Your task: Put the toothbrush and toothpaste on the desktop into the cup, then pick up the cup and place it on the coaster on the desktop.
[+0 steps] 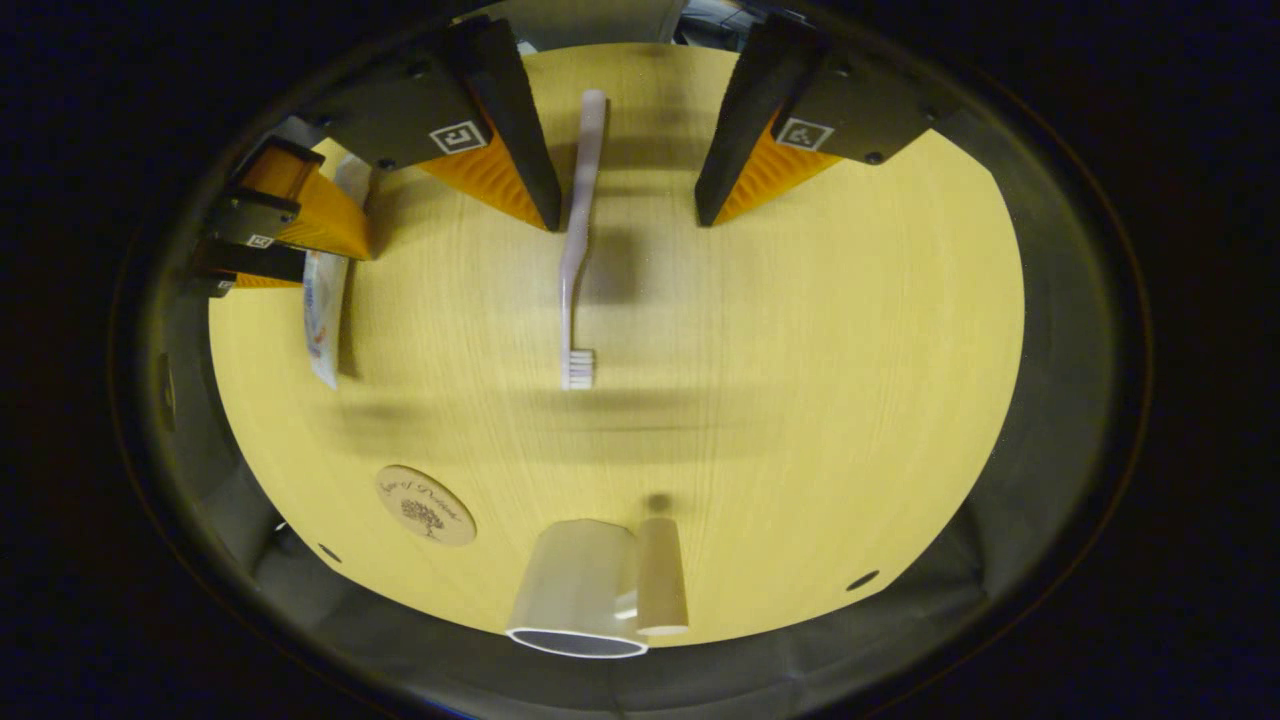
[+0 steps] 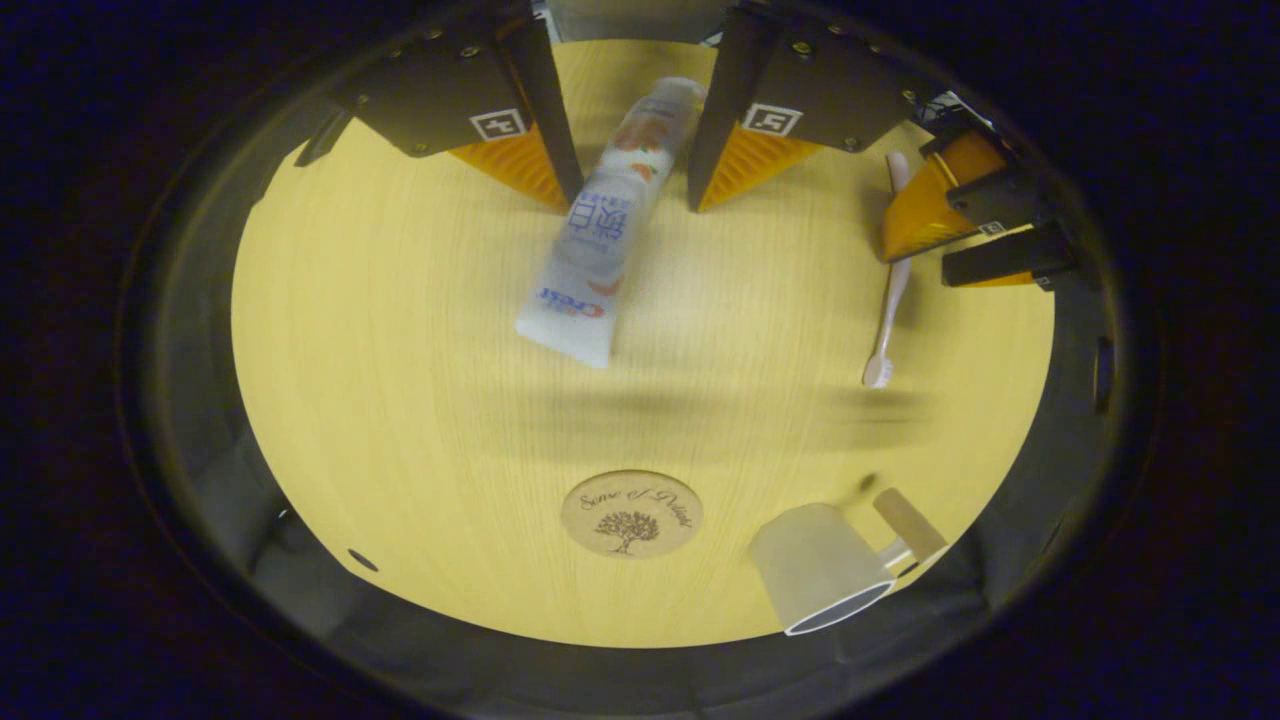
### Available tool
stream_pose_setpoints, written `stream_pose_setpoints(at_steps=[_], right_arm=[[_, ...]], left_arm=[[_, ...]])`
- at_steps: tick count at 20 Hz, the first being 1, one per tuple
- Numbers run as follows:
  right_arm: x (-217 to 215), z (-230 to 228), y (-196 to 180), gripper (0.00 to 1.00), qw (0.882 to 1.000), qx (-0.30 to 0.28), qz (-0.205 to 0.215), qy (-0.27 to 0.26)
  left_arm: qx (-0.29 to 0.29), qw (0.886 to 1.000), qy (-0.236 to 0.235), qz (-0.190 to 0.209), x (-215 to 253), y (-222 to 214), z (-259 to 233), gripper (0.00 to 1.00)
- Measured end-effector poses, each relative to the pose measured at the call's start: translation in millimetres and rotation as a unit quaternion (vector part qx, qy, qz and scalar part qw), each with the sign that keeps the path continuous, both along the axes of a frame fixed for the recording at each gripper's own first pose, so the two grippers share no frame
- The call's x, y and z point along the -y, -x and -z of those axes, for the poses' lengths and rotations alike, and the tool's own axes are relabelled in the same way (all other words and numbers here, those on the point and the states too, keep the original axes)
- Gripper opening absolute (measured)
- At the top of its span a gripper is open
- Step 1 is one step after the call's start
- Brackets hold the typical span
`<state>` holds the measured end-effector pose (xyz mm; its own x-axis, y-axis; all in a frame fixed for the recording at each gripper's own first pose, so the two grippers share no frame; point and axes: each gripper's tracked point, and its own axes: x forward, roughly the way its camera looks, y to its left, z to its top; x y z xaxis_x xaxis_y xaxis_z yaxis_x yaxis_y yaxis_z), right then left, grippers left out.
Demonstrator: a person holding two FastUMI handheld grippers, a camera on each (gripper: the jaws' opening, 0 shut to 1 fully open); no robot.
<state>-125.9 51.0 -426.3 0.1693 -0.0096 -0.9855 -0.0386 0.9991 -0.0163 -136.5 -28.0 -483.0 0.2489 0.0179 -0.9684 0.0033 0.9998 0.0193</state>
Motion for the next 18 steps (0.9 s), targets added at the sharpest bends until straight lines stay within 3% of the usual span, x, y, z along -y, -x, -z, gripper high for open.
stream_pose_setpoints(at_steps=[1,2,3,5,6,7,8,9,10,11,12,18], right_arm=[[0,-2,-4,0.64,1.0,0.003,0.001,0.0],[-2,-1,-1,0.47,1.0,0.001,0.006,-0.005],[-2,4,2,0.41,1.0,-0.007,0.004,-0.007],[-1,-5,2,0.42,1.0,-0.001,0.006,-0.004],[-3,2,3,0.28,1.0,-0.004,0.008,-0.007],[-3,0,6,0.28,1.0,-0.012,0.004,-0.009],[-4,0,7,0.28,1.0,-0.011,0.003,-0.01],[-4,0,9,0.28,1.0,-0.015,0.003,-0.009],[-4,0,9,0.28,1.0,-0.013,0.004,-0.009],[-3,-1,9,0.28,1.0,-0.013,0.01,-0.008],[-4,-1,10,0.19,1.0,-0.017,0.009,-0.011],[-6,-3,14,0.19,0.999,-0.022,0.02,-0.022]], left_arm=[[0.002,1.0,-0.001,0.002,1,-2,-1,0.8],[-0.001,1.0,-0.001,0.002,1,-2,1,0.72],[-0.004,1.0,-0.002,0.004,2,-2,0,0.63],[-0.004,1.0,0.003,0.003,5,-4,1,0.5],[-0.009,1.0,0.002,-0.001,6,-4,1,0.42],[-0.011,1.0,0.0,0.0,6,-5,1,0.28],[-0.014,1.0,-0.002,0.001,7,-5,1,0.34],[-0.013,1.0,-0.005,0.001,7,-7,0,0.27],[-0.016,1.0,-0.005,-0.003,7,-5,0,0.11],[-0.017,1.0,-0.006,0.0,6,-5,0,0.12],[-0.019,1.0,-0.004,0.002,7,-5,0,0.12],[-0.015,1.0,0.002,-0.001,7,-7,1,0.08]])
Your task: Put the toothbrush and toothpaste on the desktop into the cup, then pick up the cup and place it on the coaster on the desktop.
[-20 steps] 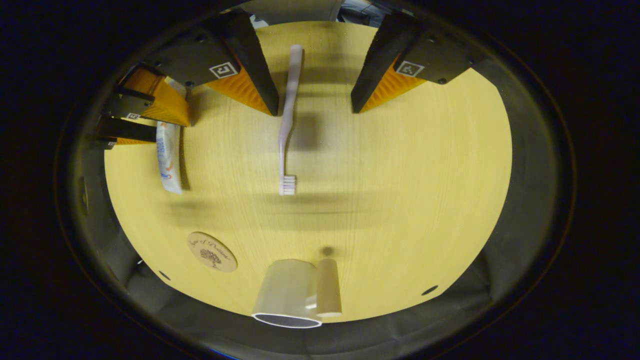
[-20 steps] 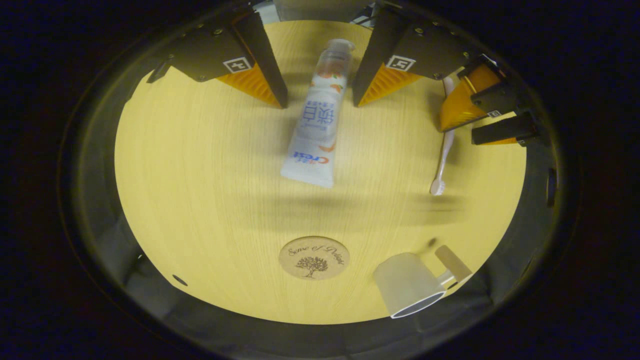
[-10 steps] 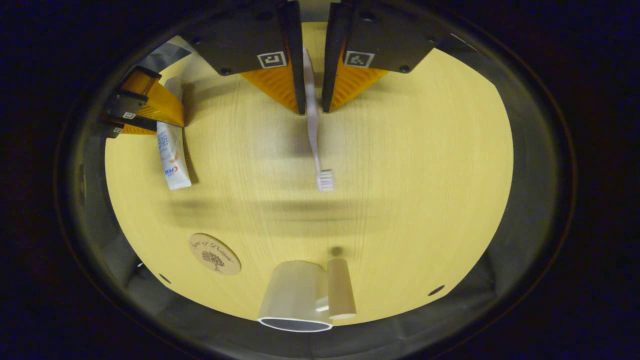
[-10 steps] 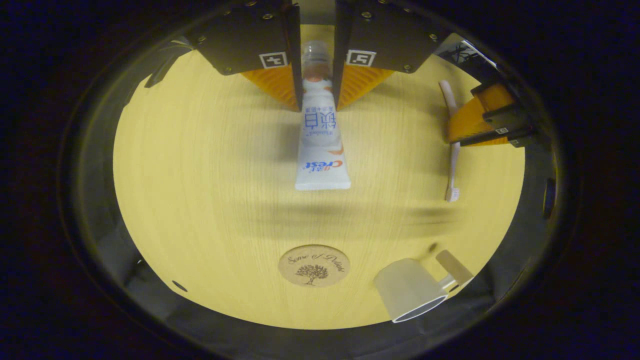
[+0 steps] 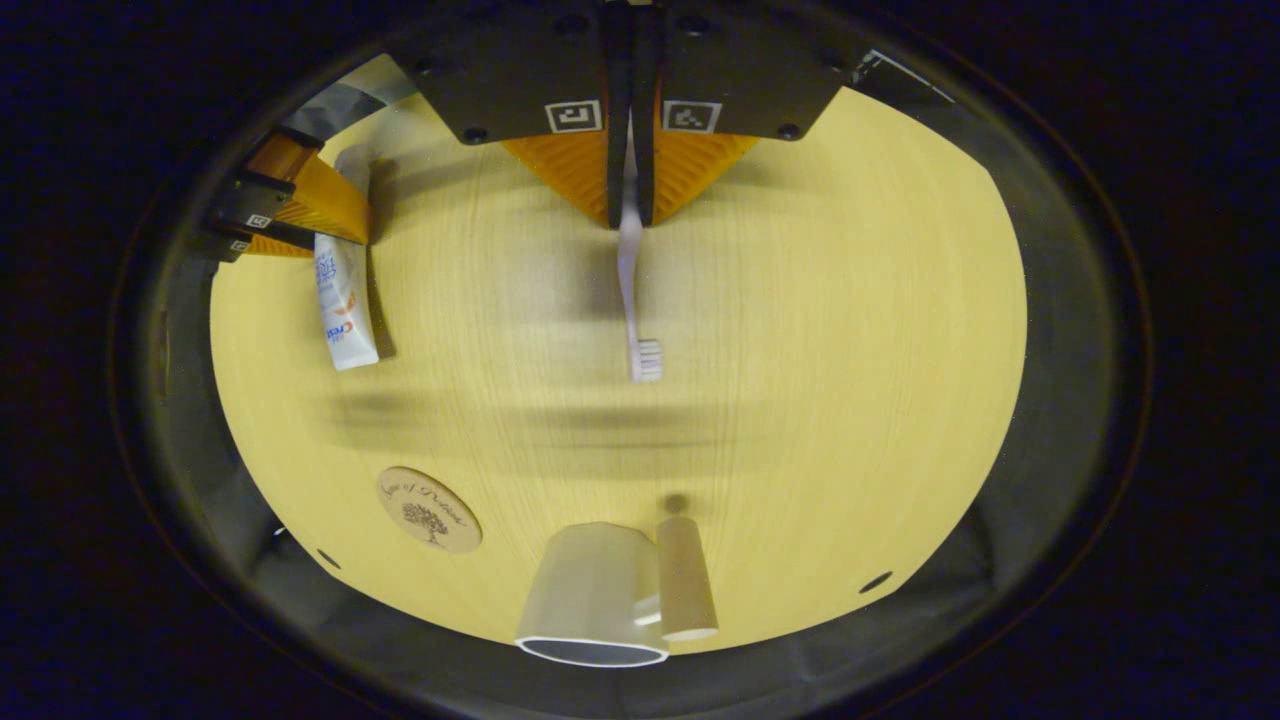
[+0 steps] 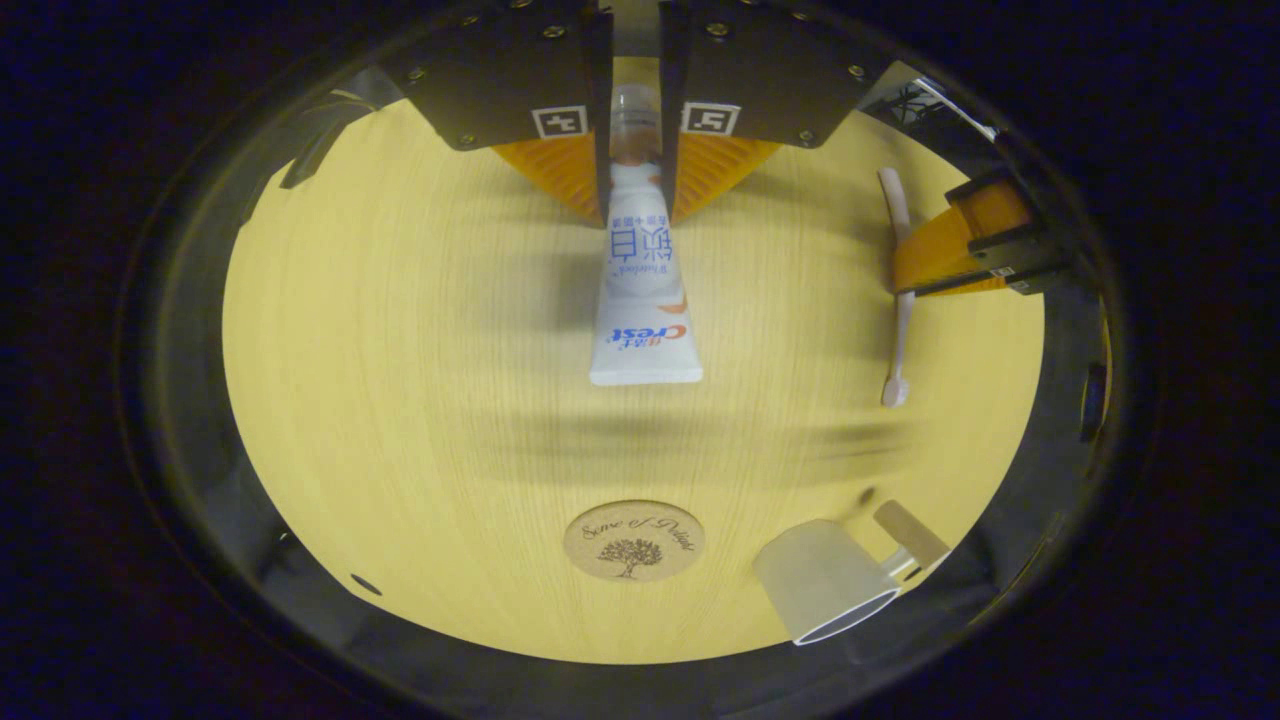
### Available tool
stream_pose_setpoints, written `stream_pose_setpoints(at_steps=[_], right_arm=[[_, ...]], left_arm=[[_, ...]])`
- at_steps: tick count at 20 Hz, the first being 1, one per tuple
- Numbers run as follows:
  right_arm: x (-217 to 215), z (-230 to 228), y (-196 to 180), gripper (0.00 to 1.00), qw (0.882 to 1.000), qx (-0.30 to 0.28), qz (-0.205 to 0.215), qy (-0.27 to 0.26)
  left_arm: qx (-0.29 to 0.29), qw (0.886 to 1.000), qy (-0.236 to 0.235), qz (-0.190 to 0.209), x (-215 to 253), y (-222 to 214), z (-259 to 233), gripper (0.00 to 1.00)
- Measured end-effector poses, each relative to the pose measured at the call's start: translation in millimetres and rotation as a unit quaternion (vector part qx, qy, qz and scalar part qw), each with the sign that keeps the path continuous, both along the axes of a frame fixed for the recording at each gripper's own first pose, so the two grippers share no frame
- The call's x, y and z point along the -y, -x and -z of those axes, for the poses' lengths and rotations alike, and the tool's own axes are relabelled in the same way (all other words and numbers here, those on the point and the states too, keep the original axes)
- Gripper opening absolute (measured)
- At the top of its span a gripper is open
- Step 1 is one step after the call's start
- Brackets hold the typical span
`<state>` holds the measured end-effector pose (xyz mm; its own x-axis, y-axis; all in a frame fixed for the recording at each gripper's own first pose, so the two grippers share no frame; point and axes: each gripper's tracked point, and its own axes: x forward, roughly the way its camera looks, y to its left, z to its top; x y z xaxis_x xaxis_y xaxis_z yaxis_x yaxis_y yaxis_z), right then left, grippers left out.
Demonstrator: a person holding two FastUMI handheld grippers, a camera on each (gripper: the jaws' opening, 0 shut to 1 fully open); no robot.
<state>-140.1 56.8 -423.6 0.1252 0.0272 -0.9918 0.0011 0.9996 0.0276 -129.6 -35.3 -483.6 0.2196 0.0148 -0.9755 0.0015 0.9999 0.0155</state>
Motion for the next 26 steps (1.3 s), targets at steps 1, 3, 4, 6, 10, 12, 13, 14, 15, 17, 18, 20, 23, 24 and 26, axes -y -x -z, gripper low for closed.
stream_pose_setpoints(at_steps=[1,3,4,6,10,12,13,14,15,17,18,20,23,24,26], right_arm=[[0,-2,0,0.19,1.0,0.001,0.002,-0.002],[0,-4,-2,0.19,1.0,0.004,0.006,-0.006],[-1,-7,-3,0.19,1.0,0.007,0.009,-0.009],[0,-12,-7,0.19,1.0,0.012,0.016,-0.014],[3,-20,-14,0.19,0.999,0.025,0.027,-0.019],[4,-25,-18,0.19,0.999,0.031,0.033,-0.021],[5,-27,-20,0.19,0.999,0.034,0.035,-0.021],[5,-28,-22,0.19,0.998,0.037,0.036,-0.021],[6,-29,-24,0.19,0.998,0.039,0.038,-0.021],[8,-32,-26,0.19,0.998,0.042,0.042,-0.022],[8,-33,-26,0.19,0.998,0.043,0.043,-0.022],[9,-34,-27,0.19,0.998,0.045,0.046,-0.023],[11,-35,-28,0.19,0.997,0.045,0.05,-0.023],[11,-34,-29,0.19,0.997,0.046,0.051,-0.023],[13,-35,-30,0.19,0.997,0.047,0.056,-0.023]], left_arm=[[0.001,1.0,-0.001,0.001,-1,0,-1,0.08],[0.009,1.0,0.002,0.003,-1,-3,-8,0.08],[0.014,1.0,0.004,0.003,0,-4,-14,0.08],[0.026,1.0,0.006,0.003,0,-11,-28,0.08],[0.056,0.998,0.013,0.007,2,-33,-61,0.08],[0.073,0.997,0.021,0.006,6,-46,-78,0.08],[0.082,0.996,0.025,0.005,8,-54,-87,0.08],[0.09,0.995,0.029,0.005,9,-62,-96,0.08],[0.099,0.995,0.032,0.005,10,-69,-105,0.08],[0.112,0.993,0.04,0.006,14,-84,-126,0.08],[0.118,0.992,0.042,0.008,14,-90,-135,0.08],[0.133,0.99,0.044,0.012,13,-108,-153,0.13],[0.16,0.986,0.048,0.015,11,-140,-178,0.14],[0.167,0.985,0.046,0.017,10,-150,-185,0.13],[0.178,0.983,0.042,0.024,6,-171,-195,0.13]])
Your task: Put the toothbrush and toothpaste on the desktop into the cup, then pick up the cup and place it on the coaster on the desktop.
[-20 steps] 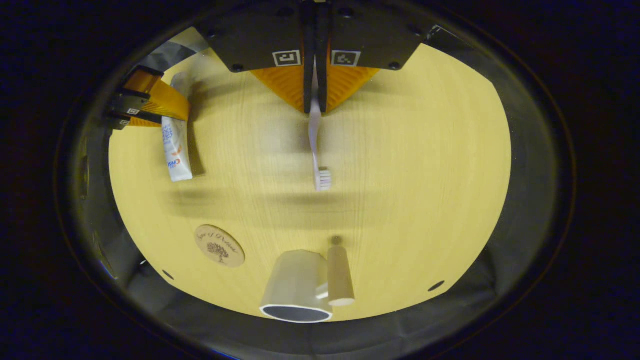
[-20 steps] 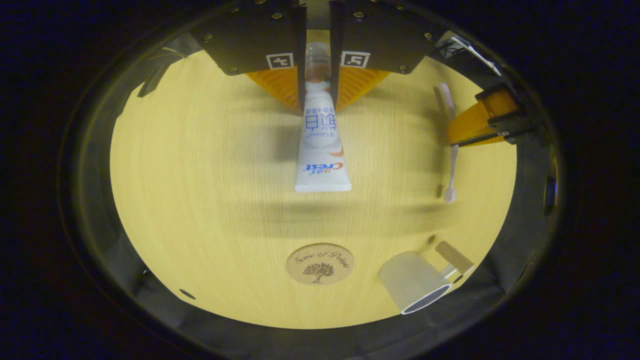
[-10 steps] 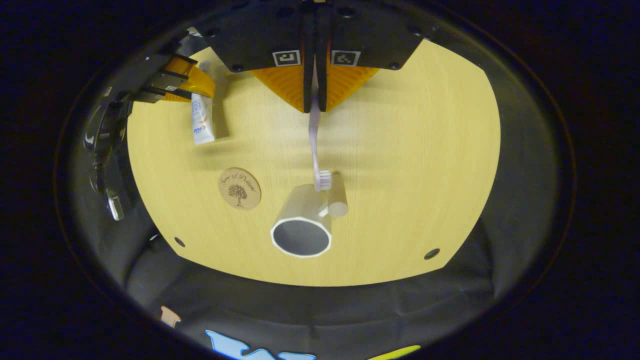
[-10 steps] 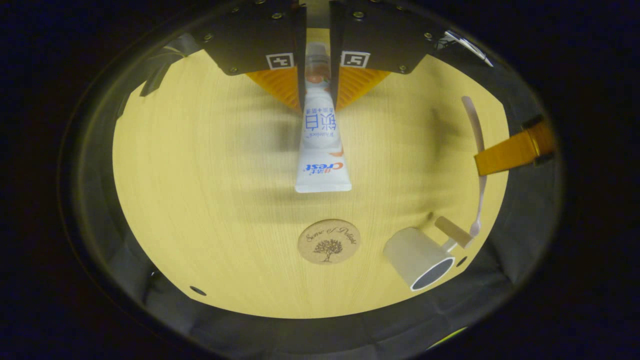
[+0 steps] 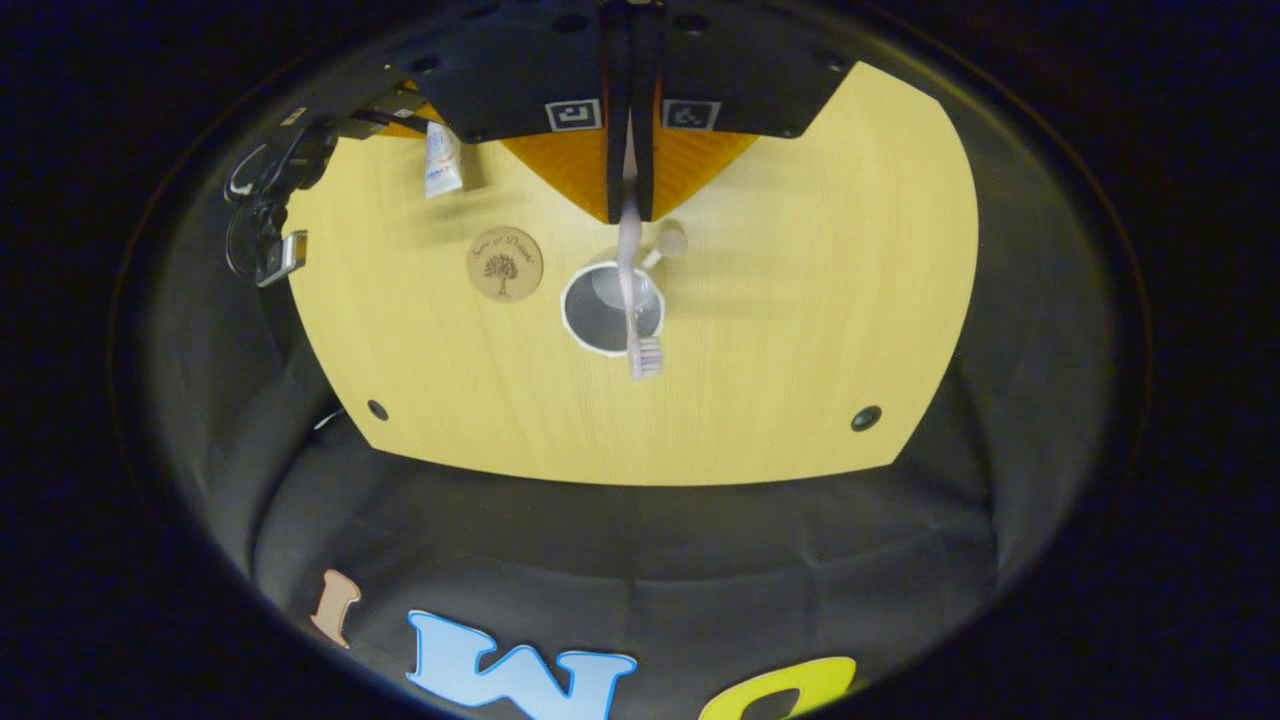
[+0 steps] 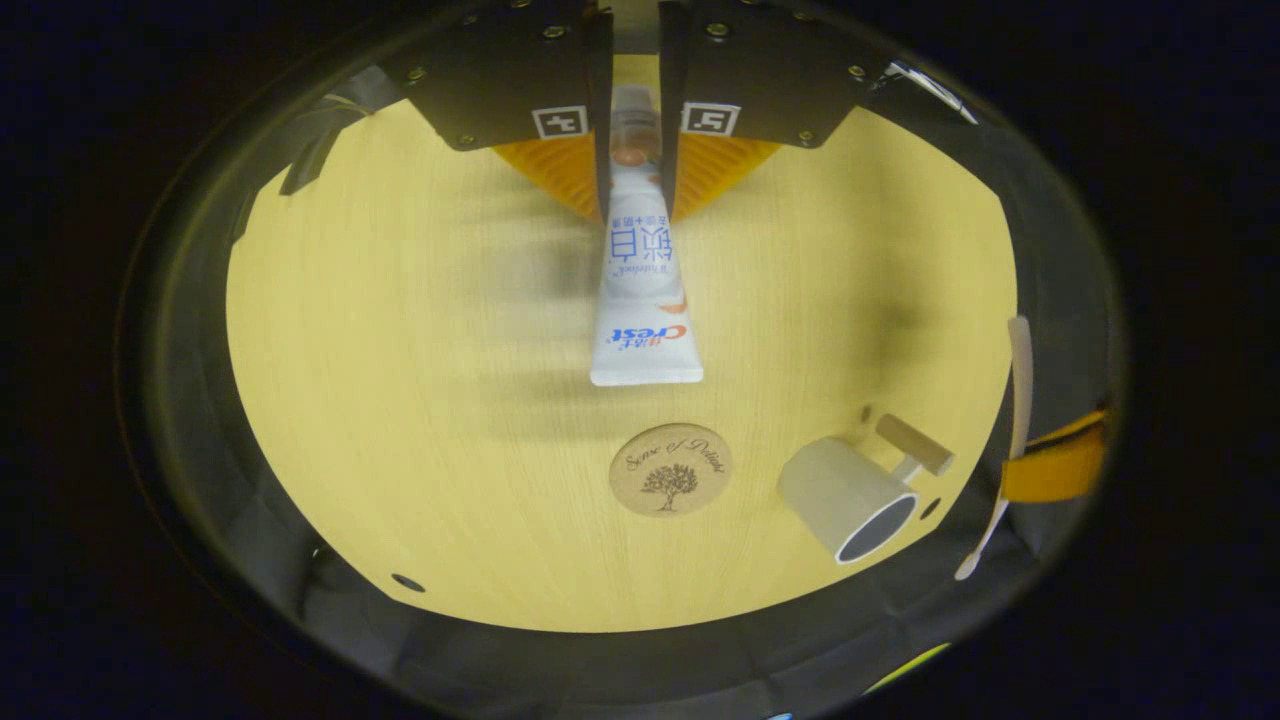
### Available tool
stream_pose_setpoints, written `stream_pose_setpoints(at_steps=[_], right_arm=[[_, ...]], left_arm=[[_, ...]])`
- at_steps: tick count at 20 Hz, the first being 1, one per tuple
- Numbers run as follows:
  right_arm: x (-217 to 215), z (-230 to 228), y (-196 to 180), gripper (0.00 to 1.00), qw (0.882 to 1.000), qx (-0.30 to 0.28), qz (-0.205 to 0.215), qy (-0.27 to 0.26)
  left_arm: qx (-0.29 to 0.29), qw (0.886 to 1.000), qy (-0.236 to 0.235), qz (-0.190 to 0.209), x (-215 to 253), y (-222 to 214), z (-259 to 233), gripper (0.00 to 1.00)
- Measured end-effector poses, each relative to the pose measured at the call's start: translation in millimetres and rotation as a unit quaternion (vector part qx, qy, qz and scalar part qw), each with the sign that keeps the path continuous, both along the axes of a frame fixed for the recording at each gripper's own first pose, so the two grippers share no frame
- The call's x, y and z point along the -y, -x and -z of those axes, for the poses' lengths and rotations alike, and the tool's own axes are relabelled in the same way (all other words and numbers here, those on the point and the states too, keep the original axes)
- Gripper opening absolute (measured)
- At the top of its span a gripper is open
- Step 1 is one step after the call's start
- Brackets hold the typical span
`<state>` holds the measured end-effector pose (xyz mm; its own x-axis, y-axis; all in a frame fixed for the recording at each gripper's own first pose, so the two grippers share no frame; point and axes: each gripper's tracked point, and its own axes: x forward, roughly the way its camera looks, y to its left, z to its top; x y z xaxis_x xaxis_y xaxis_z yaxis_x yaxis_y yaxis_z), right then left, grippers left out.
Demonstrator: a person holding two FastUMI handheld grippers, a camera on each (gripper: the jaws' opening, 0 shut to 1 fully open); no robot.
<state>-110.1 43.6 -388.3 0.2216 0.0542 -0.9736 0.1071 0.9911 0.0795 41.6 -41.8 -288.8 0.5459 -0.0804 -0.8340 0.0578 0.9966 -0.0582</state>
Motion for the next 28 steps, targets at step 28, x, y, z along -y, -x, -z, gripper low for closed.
stream_pose_setpoints(at_steps=[28], right_arm=[[61,-63,-35,0.19,0.993,0.053,0.106,-0.008]], left_arm=[[0.074,0.996,-0.016,0.039,7,-144,34,0.08]])
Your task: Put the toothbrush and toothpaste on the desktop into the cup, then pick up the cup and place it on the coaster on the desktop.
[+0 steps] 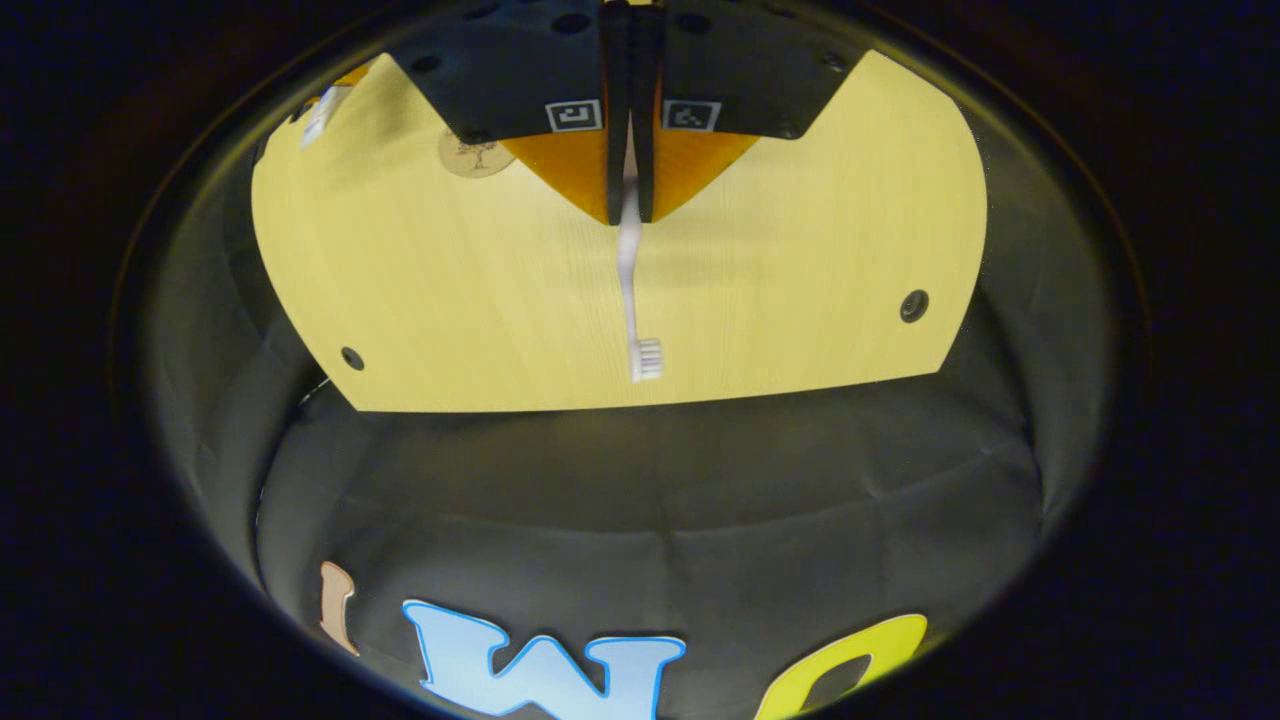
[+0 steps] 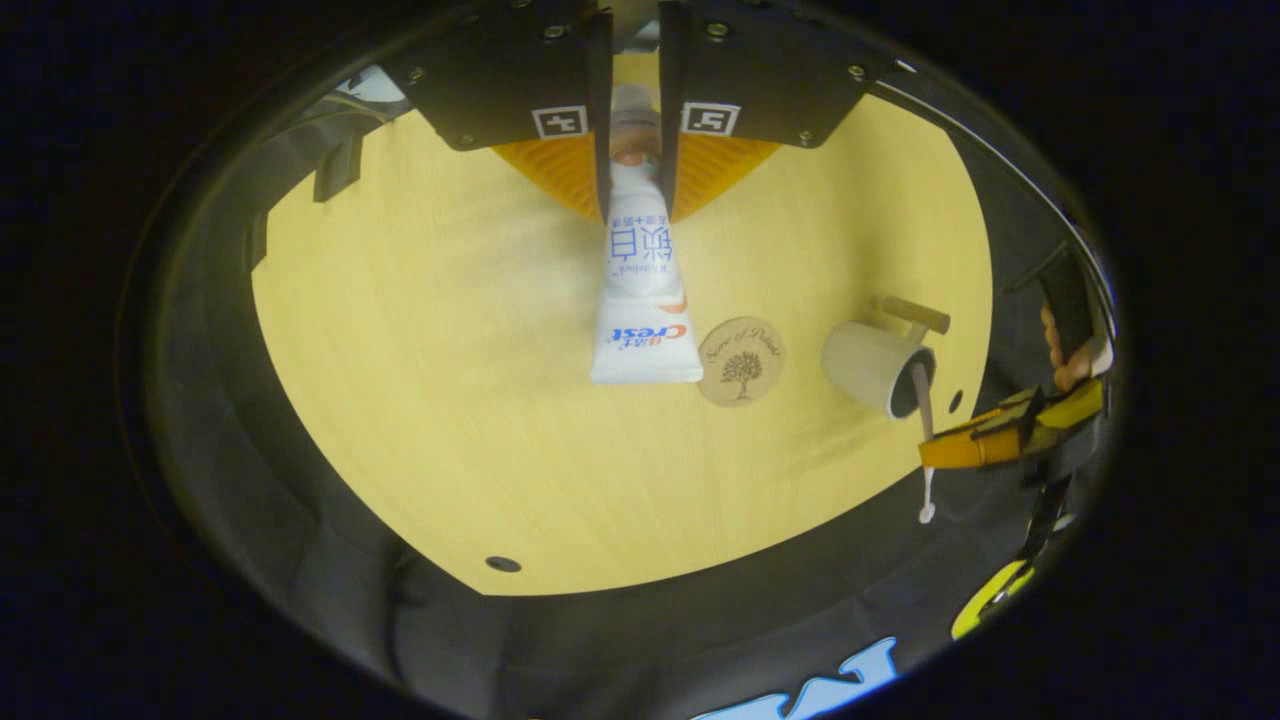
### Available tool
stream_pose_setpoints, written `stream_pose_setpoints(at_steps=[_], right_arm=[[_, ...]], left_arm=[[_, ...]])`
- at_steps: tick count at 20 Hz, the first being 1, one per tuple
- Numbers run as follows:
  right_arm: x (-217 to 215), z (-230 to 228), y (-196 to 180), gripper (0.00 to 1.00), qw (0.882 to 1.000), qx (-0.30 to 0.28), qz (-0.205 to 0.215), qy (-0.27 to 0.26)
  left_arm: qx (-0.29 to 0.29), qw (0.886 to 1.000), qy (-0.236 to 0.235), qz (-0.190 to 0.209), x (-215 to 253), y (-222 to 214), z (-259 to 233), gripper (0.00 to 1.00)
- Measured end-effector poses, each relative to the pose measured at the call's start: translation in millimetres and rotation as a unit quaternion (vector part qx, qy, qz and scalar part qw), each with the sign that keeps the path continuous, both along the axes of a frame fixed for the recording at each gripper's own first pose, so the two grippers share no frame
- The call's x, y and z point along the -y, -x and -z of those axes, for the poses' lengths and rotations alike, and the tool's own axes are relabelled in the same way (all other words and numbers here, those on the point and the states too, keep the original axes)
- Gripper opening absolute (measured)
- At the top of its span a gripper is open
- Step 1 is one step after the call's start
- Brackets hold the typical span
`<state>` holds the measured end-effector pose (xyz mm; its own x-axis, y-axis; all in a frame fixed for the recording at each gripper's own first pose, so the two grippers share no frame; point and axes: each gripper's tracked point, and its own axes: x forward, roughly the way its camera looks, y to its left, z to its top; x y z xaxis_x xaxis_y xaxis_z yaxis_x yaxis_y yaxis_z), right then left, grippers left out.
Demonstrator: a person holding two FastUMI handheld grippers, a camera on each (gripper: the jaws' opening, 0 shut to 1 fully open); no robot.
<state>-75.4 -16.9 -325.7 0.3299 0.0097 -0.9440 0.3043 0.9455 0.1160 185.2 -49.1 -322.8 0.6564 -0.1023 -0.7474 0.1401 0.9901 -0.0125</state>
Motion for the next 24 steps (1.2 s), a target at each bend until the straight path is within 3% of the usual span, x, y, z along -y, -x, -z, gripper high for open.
stream_pose_setpoints(at_steps=[2,6,7,10,11,15,16,17,24], right_arm=[[8,-4,0,0.19,1.0,0.002,0.008,0.001],[17,-10,-4,0.19,1.0,0.008,0.019,0.001],[18,-11,-5,0.19,1.0,0.01,0.02,0.001],[19,-13,-7,0.19,1.0,0.012,0.021,0.0],[17,-14,-8,0.19,1.0,0.013,0.021,-0.002],[9,-19,-15,0.19,1.0,0.02,0.014,-0.006],[3,-19,-18,0.19,1.0,0.023,0.012,-0.008],[0,-20,-22,0.19,1.0,0.026,0.01,-0.009],[-24,-38,-57,0.19,0.998,0.057,-0.007,-0.013]], left_arm=[[-0.004,1.0,0.006,-0.002,1,1,8,0.13],[-0.006,1.0,0.011,-0.014,-3,5,13,0.1],[-0.006,1.0,0.011,-0.015,-4,7,14,0.18],[-0.006,1.0,0.011,-0.016,-7,10,13,0.1],[-0.008,1.0,0.012,-0.016,-6,13,12,0.14],[0.007,1.0,0.006,-0.01,-9,17,1,0.14],[0.009,1.0,-0.001,-0.01,-13,17,1,0.29],[0.012,1.0,-0.007,-0.011,-18,18,-3,0.36],[0.026,0.999,-0.001,-0.02,-47,42,-26,0.36]])
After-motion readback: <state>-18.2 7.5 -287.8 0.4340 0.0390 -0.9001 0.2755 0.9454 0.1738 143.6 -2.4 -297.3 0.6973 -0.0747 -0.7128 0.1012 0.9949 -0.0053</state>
